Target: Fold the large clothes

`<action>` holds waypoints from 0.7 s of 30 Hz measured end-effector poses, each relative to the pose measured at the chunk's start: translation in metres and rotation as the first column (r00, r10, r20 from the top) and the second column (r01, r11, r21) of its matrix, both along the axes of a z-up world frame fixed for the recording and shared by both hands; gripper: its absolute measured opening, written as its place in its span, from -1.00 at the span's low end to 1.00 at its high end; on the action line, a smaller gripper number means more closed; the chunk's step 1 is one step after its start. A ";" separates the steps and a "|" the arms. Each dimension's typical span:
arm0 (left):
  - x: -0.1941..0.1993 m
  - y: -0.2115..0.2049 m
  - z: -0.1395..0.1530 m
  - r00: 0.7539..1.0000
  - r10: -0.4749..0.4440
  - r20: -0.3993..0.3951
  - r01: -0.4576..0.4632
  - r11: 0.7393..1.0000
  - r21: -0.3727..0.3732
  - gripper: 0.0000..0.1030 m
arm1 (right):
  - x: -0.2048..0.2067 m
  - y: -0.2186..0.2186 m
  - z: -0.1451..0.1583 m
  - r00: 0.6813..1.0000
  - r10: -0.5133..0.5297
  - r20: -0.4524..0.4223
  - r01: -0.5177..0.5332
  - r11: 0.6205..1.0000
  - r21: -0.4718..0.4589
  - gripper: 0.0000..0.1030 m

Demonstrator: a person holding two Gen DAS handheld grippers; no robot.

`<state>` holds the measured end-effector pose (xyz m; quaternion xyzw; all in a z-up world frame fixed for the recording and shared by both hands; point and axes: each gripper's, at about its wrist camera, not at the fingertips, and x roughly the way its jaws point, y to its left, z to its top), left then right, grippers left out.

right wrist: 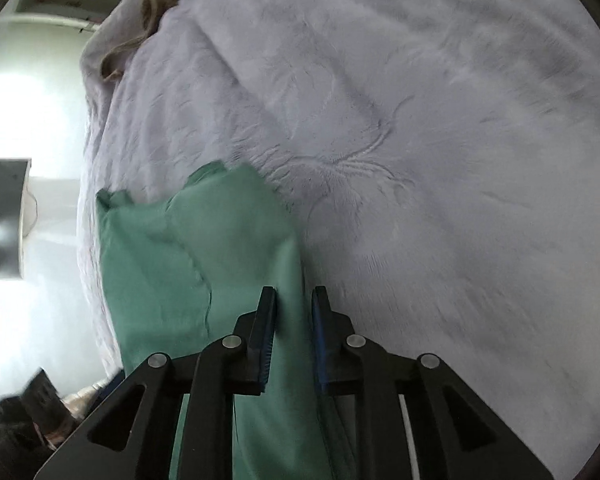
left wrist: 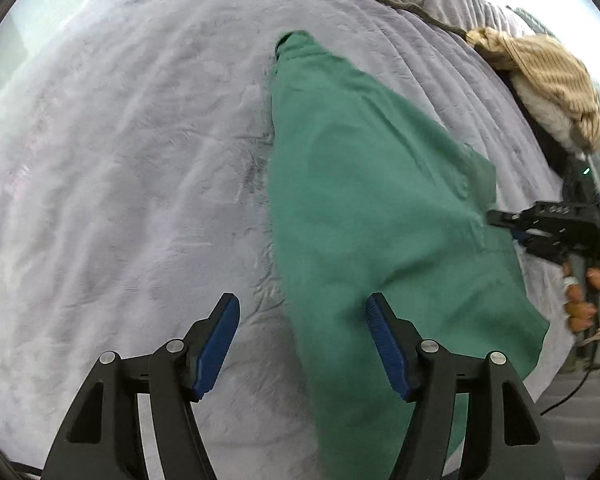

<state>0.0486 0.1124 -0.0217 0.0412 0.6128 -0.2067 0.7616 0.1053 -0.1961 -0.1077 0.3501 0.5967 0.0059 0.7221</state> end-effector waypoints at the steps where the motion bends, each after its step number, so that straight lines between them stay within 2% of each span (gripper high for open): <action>1: -0.006 0.000 0.009 1.000 -0.017 0.016 0.017 1.000 0.004 0.31 | -0.012 0.002 0.013 0.999 0.031 0.010 -0.031 0.999 -0.014 -0.64; 6: -0.034 -0.008 0.028 0.996 -0.092 0.001 0.092 0.996 0.000 0.31 | -0.050 0.038 0.050 0.986 0.162 0.036 -0.158 0.984 -0.083 -0.64; 10: -0.055 -0.005 0.013 0.993 -0.103 -0.064 0.105 0.994 0.029 0.31 | -0.076 0.061 0.061 0.976 0.210 0.063 -0.208 0.978 -0.026 -0.64; 13: -0.068 0.001 0.003 0.992 -0.093 -0.082 0.097 0.995 0.040 0.31 | -0.087 0.072 0.047 0.973 0.231 -0.004 -0.231 0.971 -0.061 -0.64; 16: -0.076 0.006 -0.004 0.994 -0.076 -0.085 0.079 0.996 0.034 0.32 | -0.092 0.068 0.020 0.976 0.198 -0.090 -0.205 0.976 -0.078 -0.64; 21: -0.078 0.007 -0.006 0.994 -0.045 -0.095 0.049 0.998 0.034 0.41 | -0.096 0.064 -0.017 0.972 0.154 -0.179 -0.167 0.984 -0.065 -0.80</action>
